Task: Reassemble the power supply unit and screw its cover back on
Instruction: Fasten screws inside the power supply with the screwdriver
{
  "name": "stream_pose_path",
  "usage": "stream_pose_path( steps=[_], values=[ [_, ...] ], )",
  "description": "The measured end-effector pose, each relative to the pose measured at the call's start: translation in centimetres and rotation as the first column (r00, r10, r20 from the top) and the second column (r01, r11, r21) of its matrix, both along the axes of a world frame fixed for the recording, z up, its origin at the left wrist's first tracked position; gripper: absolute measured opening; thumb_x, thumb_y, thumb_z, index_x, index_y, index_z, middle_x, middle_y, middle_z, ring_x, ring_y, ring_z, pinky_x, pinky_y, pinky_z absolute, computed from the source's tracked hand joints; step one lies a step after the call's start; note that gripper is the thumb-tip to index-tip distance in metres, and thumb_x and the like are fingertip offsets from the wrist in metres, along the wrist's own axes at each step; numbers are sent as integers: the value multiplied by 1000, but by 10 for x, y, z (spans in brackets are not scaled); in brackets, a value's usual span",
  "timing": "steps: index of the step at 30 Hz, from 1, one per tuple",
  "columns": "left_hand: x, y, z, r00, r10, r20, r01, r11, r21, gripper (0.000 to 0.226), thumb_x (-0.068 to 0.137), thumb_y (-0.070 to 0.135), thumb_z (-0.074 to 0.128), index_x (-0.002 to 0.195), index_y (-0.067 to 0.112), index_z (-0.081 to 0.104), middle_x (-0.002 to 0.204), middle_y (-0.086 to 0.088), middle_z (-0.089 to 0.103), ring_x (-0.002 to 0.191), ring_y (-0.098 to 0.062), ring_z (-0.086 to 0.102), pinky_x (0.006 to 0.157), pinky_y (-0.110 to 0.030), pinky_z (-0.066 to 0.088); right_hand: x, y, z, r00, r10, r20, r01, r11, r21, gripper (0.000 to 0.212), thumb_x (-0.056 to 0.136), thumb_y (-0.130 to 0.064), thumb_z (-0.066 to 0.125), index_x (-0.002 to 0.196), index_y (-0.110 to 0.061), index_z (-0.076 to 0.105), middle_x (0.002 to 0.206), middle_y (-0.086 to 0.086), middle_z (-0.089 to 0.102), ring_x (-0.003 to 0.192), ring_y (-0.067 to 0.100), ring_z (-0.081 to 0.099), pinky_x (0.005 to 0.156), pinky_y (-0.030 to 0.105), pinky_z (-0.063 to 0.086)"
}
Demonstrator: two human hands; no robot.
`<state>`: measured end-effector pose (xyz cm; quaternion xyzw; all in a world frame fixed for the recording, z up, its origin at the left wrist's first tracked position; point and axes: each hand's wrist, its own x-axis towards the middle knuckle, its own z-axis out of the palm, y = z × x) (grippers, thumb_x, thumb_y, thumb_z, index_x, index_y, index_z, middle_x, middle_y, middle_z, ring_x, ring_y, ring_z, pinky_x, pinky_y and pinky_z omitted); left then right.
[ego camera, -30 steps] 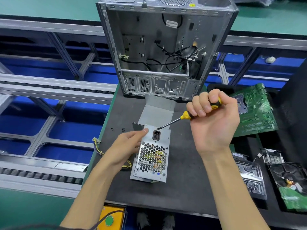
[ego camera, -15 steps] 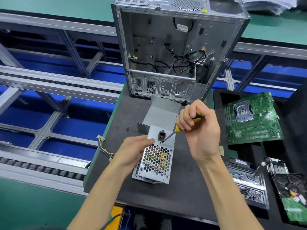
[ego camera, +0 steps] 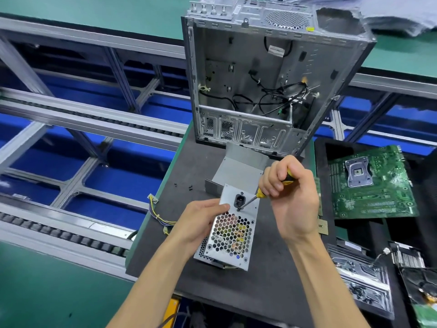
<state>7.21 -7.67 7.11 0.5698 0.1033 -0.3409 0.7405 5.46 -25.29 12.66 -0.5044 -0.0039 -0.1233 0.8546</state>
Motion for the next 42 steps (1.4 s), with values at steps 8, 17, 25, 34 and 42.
stream_pose_path(
  steps=[8,17,25,34,42],
  values=[
    [-1,1,2,999,37,-24,-37,999,2,17,95,9,66,102,8,81,104,-20,77,89,-27,75,74,-32,62,2,8,1,997,78,-11,-79,994,-73,39,99,-22,33,71,-15,59,66,1,44,61,20,37,63,39,25],
    [-1,0,-2,996,80,-32,-82,996,-44,19,94,5,65,107,2,78,106,-24,75,92,-32,75,77,-35,61,4,15,7,997,76,-13,-77,974,-215,16,95,-34,54,86,-22,59,67,-1,55,61,19,45,61,32,38],
    [-1,2,-4,996,88,-33,-90,994,-57,18,94,6,66,105,3,79,106,-23,76,93,-32,76,75,-34,61,7,24,11,995,95,-26,-99,955,-280,18,96,-40,52,83,-31,60,71,-5,49,64,16,41,63,33,35],
    [-2,-1,-9,994,111,-21,-112,992,-54,17,94,7,66,104,4,79,105,-22,76,99,-36,74,94,-45,59,7,26,14,995,102,11,-92,932,-352,16,98,-33,56,83,-33,60,78,3,71,67,17,66,62,19,48],
    [-4,-1,-11,993,122,-10,-122,989,-78,16,93,7,67,103,5,80,105,-21,76,95,-32,76,83,-38,61,9,32,12,992,116,-39,-123,912,-391,33,97,-45,47,101,-29,76,81,-6,64,74,15,60,65,23,44]
  ],
)
